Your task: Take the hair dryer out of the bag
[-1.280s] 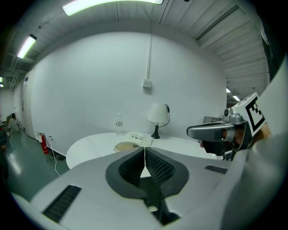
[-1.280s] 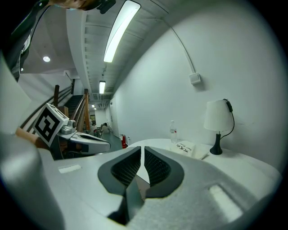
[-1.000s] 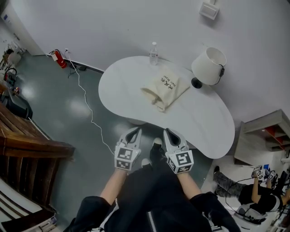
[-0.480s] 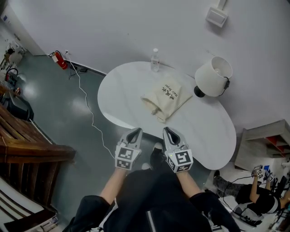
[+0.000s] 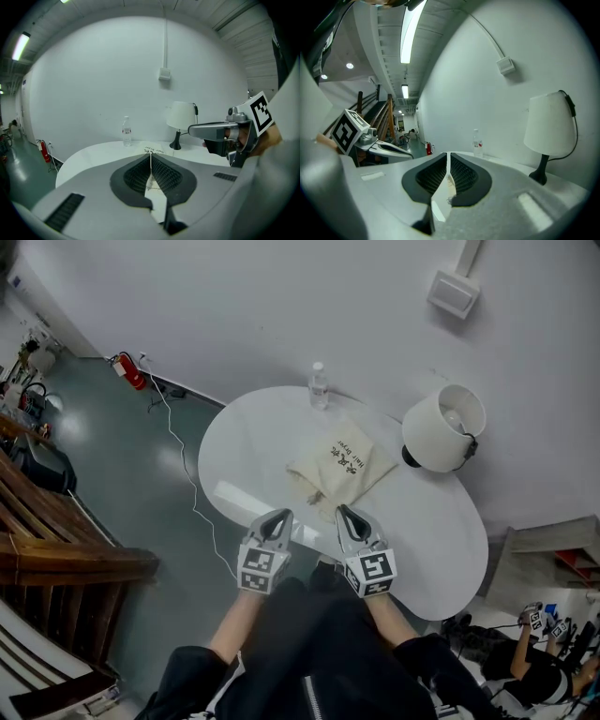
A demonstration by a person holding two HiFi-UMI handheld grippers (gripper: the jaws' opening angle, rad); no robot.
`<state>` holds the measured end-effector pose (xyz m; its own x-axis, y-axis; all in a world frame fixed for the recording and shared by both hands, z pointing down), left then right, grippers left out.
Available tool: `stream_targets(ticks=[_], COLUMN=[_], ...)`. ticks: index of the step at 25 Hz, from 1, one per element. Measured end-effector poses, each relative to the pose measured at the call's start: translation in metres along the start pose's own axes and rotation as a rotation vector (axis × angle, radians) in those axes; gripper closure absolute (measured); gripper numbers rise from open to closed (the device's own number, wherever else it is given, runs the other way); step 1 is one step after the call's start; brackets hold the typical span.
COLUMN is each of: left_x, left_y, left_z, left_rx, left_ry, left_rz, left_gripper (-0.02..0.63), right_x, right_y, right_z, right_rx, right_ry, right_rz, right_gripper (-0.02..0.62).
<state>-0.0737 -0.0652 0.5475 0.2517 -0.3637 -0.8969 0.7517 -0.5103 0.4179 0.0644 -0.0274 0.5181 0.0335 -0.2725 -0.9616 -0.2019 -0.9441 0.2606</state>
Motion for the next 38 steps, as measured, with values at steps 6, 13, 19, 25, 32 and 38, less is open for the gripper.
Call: stream_targets(ticks=[6,13,19,25,32,38], left_x=[0.010,0.017,0.021,0.019,0.015,0.010], left_y=[0.026,0.046,0.056,0.060,0.063,0.061], left_z=[0.006,0.016,0.024,0.029,0.032,0.038], left_rx=[0.013,-0.020,-0.062,-0.093,-0.109,-0.105], left_ry=[-0.015,-0.009,-0.003,0.000,-0.014,-0.024], left_rz=[0.015,0.029,0.034,0.042,0.044,0.056], left_gripper=[0.592,0.592,0.592,0.592,0.592,0.592], right_x=[0.001,0.005,0.006,-0.005,-0.021,-0.034], right_y=[0.021,0.038,0.043,0.050,0.059,0.066], right_z=[-0.022,-0.028,-0.027,-0.023,-0.023,-0.021], right_rx=[0.021,0.010,-0.022,-0.029,-0.015,-0.003], right_ry=[-0.012,-0.008,-0.009,-0.051,-0.090,-0.115], right_rz=[0.022,0.031,0.045,0.117,0.221,0.308], right_gripper=[0.581,0.565,0.552,0.531,0.492,0.489])
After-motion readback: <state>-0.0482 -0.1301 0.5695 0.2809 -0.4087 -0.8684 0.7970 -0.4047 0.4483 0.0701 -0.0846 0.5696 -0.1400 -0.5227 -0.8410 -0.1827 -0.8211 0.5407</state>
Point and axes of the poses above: the fingertips, and each gripper's own axes: y forward along the fingers, z to its left, x out of its top, the point moved 3 cm from there along -y, backward along the fingers, and after that the axes turned 8 degrees about -x, right-handed, at the moved point
